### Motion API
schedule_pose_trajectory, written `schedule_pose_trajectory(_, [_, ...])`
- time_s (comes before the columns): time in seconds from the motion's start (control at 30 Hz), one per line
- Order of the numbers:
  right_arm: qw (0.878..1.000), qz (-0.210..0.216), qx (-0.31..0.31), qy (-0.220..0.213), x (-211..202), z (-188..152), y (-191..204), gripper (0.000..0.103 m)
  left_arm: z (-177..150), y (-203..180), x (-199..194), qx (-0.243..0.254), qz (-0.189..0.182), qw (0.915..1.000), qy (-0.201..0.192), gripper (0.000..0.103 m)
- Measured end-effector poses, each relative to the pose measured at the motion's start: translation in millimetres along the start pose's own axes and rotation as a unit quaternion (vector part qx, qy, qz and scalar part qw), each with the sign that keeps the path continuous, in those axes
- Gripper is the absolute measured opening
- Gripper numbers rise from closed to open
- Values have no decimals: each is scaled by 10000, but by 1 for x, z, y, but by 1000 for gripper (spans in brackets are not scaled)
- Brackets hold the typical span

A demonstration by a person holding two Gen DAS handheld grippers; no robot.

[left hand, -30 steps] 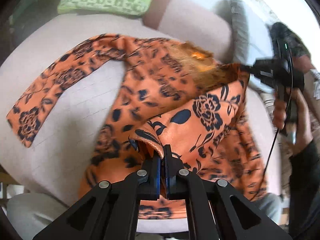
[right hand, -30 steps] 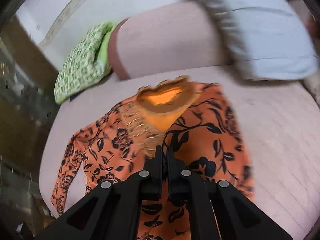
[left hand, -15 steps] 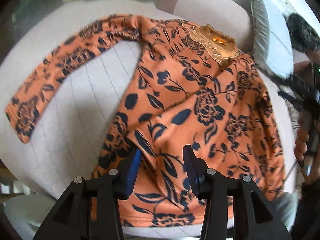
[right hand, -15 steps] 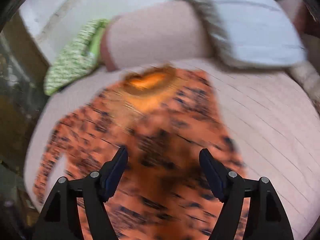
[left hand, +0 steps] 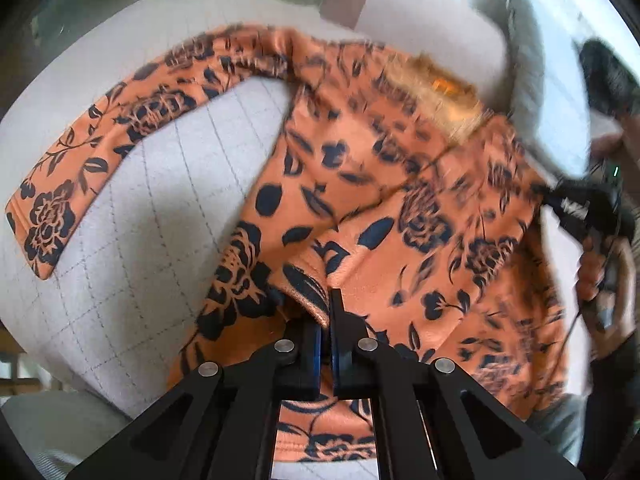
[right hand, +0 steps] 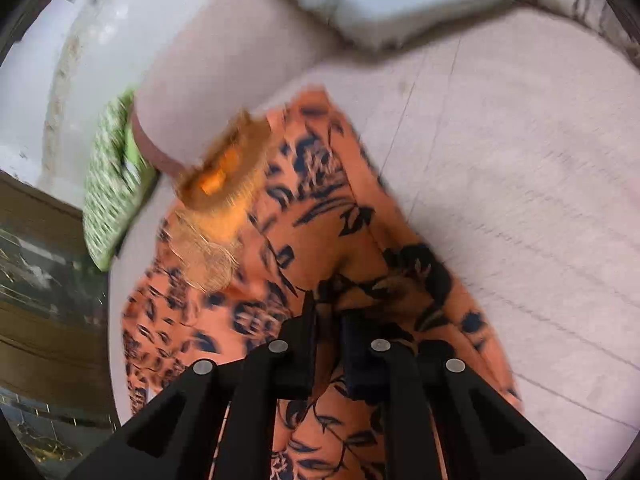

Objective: Fold small clothes

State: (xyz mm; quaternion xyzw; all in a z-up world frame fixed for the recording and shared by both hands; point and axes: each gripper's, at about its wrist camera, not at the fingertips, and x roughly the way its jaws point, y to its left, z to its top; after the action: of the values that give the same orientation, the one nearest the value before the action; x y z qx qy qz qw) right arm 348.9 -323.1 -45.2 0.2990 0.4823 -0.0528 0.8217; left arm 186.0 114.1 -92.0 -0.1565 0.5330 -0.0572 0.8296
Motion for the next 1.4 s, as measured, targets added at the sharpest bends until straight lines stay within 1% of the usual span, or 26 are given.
schedule_pose_trajectory(0.07, [9995, -193, -35, -267, -17, 0, -5, 9, 1, 2, 3, -68, -111, 9999, 36, 2])
schedule_pose_trajectory(0.13, [9980, -525, -50, -343, -15, 2, -14, 9, 0, -1, 25, -97, -193, 9987, 467, 2])
schedule_pose_trajectory(0.17, [9974, -673, -68, -237, -6, 3, -20, 10, -1, -5, 34, 2, -97, 9980, 626, 3])
schedule_pose_trajectory(0.23, [9968, -779, -52, 183, 20, 1, -30, 20, -3, -13, 41, 271, 171, 9971, 690, 5])
schedule_pose_trajectory(0.27, [9971, -718, 23, 237, 22, -1, -32, 21, -3, -15, 38, 329, 219, 9973, 625, 5])
schedule_pose_trajectory(0.3, [9983, -572, 104, 92, 10, -5, -29, 23, -3, -18, 29, 425, 208, 9977, 487, 6])
schedule_pose_trajectory(0.33, [9987, -491, 79, -59, -1, -8, -25, 33, -3, -20, 21, 503, 164, 9981, 330, 10])
schedule_pose_trajectory(0.37, [9986, -458, -3, -277, -17, -14, -18, 41, -4, -22, 14, 541, 124, 9982, 217, 16])
schedule_pose_trajectory(0.4, [9974, -484, -119, -525, -37, -25, -6, 56, -3, -22, 4, 562, 8, 9984, 44, 22])
schedule_pose_trajectory(0.47, [9959, -378, -400, -718, -62, -43, 15, 59, -1, -18, -13, 470, -157, 9984, -263, 39])
schedule_pose_trajectory(0.5, [9948, -265, -589, -789, -75, -53, 29, 59, 3, -11, -24, 331, -108, 9981, -502, 43])
schedule_pose_trajectory(0.53, [9929, -176, -819, -847, -88, -64, 44, 59, 2, -6, -29, 227, -69, 9977, -630, 50])
schedule_pose_trajectory(0.57, [9908, -116, -1005, -895, -97, -73, 56, 61, 7, 7, -38, -37, -20, 9967, -815, 53])
schedule_pose_trajectory(0.63, [9846, 63, -1444, -986, -113, -96, 87, 72, 14, 28, -51, -477, -34, 9940, -984, 53])
schedule_pose_trajectory(0.73, [9723, 385, -2058, -1041, -127, -130, 135, 77, 21, 70, -69, -1344, -227, 9834, -1196, 53])
schedule_pose_trajectory(0.83, [9604, 568, -2516, -1055, -127, -154, 176, 77, 21, 106, -83, -1968, -34, 9705, -1392, 53])
schedule_pose_trajectory(0.87, [9572, 674, -2594, -1090, -125, -162, 188, 77, 20, 123, -88, -2216, 6, 9641, -1463, 53])
schedule_pose_trajectory(0.9, [9540, 840, -2662, -1093, -122, -171, 201, 77, 21, 145, -93, -2546, 85, 9547, -1536, 53])
schedule_pose_trajectory(0.93, [9520, 943, -2712, -1062, -117, -178, 213, 77, 19, 156, -96, -2702, 162, 9500, -1560, 54])
schedule_pose_trajectory(0.97, [9509, 984, -2767, -974, -110, -183, 223, 77, 18, 177, -99, -2962, 266, 9418, -1564, 54])
schedule_pose_trajectory(1.03, [9497, 1131, -2845, -657, -92, -190, 241, 76, 16, 197, -98, -3332, 337, 9302, -1501, 54])
schedule_pose_trajectory(1.1, [9503, 1012, -2913, -423, -74, -198, 257, 76, 6, 221, -92, -3771, 296, 9154, -1379, 54])
schedule_pose_trajectory(1.13, [9491, 962, -2981, -316, -67, -202, 262, 75, 2, 229, -87, -3890, 226, 9113, -1330, 54])
schedule_pose_trajectory(1.2, [9437, 990, -3156, -21, -52, -212, 273, 74, -3, 241, -74, -4092, 182, 9057, -1092, 54])
schedule_pose_trajectory(1.33, [9355, 956, -3400, 83, -40, -227, 280, 75, -3, 256, -55, -4284, 268, 9007, -666, 53])
schedule_pose_trajectory(1.4, [9337, 952, -3448, 127, -36, -232, 279, 75, 12, 256, -52, -4198, 537, 9040, -607, 54])
